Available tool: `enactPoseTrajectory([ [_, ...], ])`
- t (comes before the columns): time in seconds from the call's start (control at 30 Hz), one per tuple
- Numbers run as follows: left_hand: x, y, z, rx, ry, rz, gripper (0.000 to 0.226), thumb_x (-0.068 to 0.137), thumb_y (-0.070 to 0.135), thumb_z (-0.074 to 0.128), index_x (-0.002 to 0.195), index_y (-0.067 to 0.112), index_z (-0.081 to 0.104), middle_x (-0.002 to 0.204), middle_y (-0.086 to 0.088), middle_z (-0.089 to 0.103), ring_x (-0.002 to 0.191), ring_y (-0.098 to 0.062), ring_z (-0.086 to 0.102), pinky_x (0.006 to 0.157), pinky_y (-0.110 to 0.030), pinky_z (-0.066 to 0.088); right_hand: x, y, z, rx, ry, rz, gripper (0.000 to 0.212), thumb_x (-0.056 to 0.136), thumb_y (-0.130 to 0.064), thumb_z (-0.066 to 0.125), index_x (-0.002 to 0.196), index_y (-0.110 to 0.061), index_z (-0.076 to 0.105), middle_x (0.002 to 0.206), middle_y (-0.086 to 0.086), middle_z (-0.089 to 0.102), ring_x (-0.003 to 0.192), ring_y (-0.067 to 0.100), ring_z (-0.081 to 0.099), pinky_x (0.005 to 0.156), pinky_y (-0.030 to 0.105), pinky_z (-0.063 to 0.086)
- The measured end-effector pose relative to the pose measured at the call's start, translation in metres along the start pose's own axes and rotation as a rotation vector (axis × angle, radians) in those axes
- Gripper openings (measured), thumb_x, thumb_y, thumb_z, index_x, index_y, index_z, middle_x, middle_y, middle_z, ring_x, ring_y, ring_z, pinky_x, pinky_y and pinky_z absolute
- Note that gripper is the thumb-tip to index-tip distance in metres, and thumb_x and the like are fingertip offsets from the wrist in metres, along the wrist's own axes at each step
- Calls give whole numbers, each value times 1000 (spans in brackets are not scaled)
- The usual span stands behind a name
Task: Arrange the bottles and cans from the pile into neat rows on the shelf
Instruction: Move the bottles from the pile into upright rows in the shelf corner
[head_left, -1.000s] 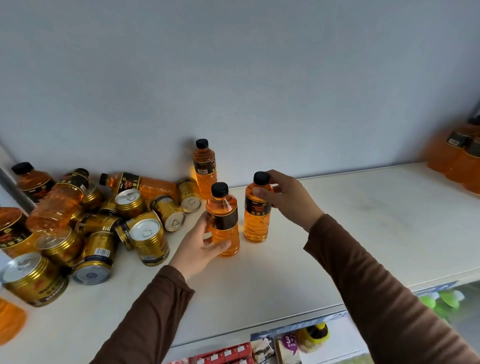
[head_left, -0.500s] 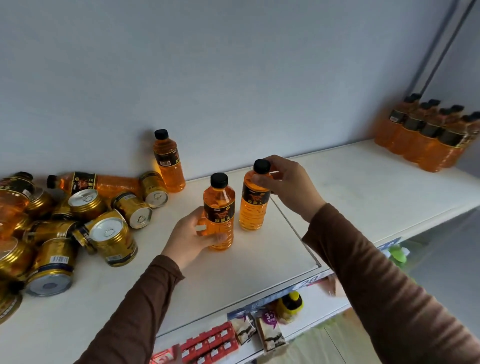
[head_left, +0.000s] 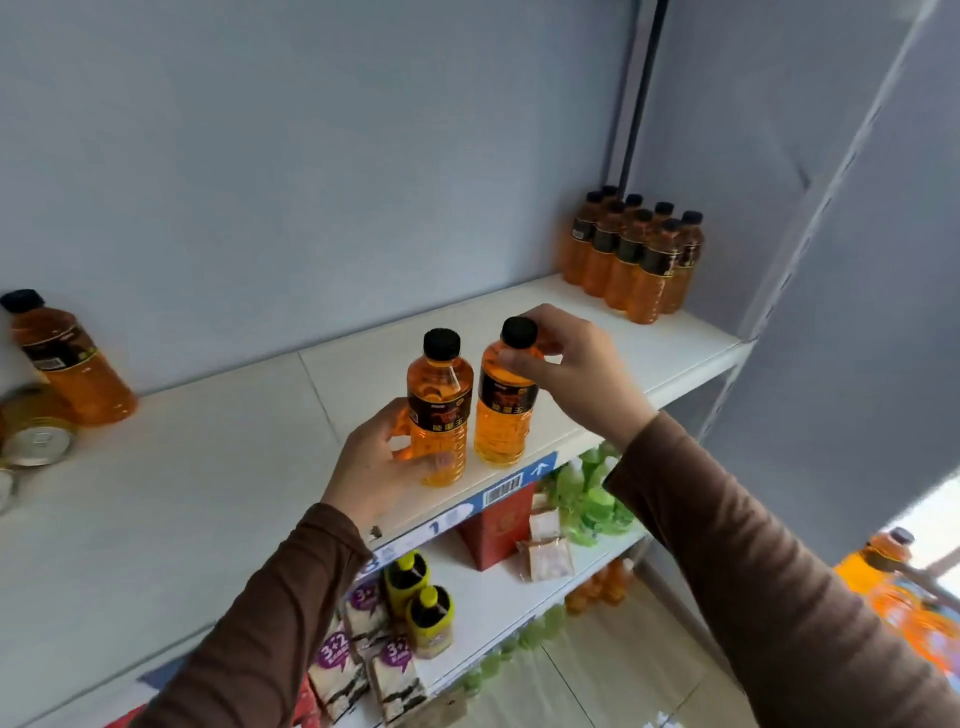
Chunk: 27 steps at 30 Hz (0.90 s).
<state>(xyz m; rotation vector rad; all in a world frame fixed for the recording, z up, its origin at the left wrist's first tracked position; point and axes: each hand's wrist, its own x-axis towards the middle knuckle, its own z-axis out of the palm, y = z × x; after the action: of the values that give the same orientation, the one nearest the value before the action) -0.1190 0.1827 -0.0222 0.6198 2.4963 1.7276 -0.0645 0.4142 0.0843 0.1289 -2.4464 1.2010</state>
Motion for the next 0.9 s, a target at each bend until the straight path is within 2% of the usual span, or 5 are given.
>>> enactPoseTrajectory([
  [0.3,53,49,126,5,37,9,66,56,66,82,114,45,59,110,27,67,106,8,57,95,-40,49,16,86,-110,-6,-45,2,25,85,-37,72,102,-21,64,99,-4,71,95,13,65,87,45,52],
  [0.5,114,61,154,-13,49,25,66,59,54,84,117,35,60,108,24,68,99,10,58,91,-37,48,71,134,-135,-33,-46,-19,24,87,-40,70,105,-27,63,99,-13,67,95,4,61,80,27,52],
  [0.7,193,49,166,-38,90,64,54,67,41,86,114,37,61,107,29,67,99,8,59,81,-22,46,152,176,-135,-10,-80,-17,25,88,-39,69,108,-26,61,98,-11,65,93,5,61,69,17,44],
  [0.8,234,40,170,-60,113,57,50,71,30,87,113,37,61,108,25,68,101,5,61,80,-19,45,193,192,-133,26,-88,-16,25,88,-36,69,108,-24,61,100,-9,66,95,9,62,76,24,49],
  [0.9,271,32,171,-51,126,36,48,71,30,88,110,40,61,106,27,68,101,6,60,79,-19,44,233,203,-130,32,-69,-20,26,89,-33,69,110,-20,61,103,-6,66,98,13,61,82,29,51],
])
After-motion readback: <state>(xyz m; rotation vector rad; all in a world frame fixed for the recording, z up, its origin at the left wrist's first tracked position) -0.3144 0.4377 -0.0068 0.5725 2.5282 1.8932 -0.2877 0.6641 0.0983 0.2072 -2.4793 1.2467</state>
